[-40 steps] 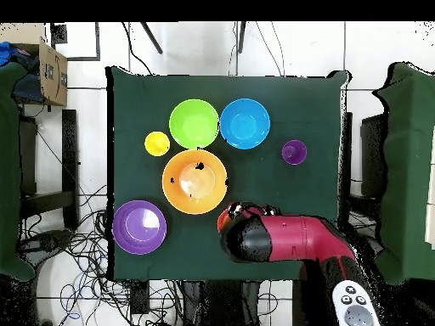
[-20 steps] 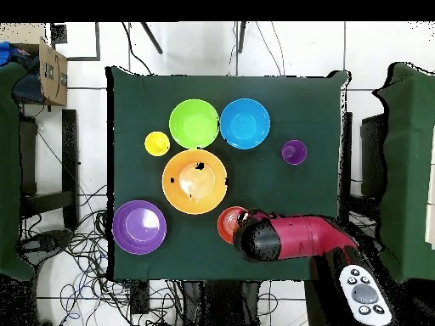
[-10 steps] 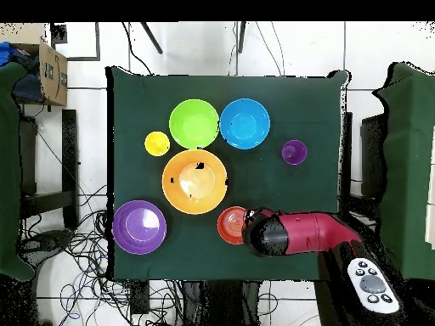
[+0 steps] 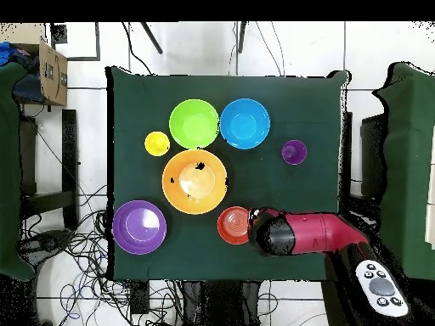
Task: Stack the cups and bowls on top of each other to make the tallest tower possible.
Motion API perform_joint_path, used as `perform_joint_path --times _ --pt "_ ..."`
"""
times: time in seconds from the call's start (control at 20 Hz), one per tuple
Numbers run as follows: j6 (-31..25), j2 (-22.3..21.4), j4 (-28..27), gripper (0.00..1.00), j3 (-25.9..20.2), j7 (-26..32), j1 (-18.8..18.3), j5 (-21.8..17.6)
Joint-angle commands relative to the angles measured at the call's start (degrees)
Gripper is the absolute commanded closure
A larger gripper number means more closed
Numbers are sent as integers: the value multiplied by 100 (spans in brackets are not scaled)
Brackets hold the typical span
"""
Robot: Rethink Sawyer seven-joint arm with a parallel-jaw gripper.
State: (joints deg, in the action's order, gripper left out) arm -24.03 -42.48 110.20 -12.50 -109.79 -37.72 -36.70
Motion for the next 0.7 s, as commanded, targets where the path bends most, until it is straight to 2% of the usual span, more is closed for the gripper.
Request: perform_joint_path --times 0.05,0.45,0.7 --pt "18 189 -369 0 -450 722 16 -554" --pt "298 422 -392 0 -254 541 -37 -883" --pt "363 559 -396 0 -322 552 -205 -1033"
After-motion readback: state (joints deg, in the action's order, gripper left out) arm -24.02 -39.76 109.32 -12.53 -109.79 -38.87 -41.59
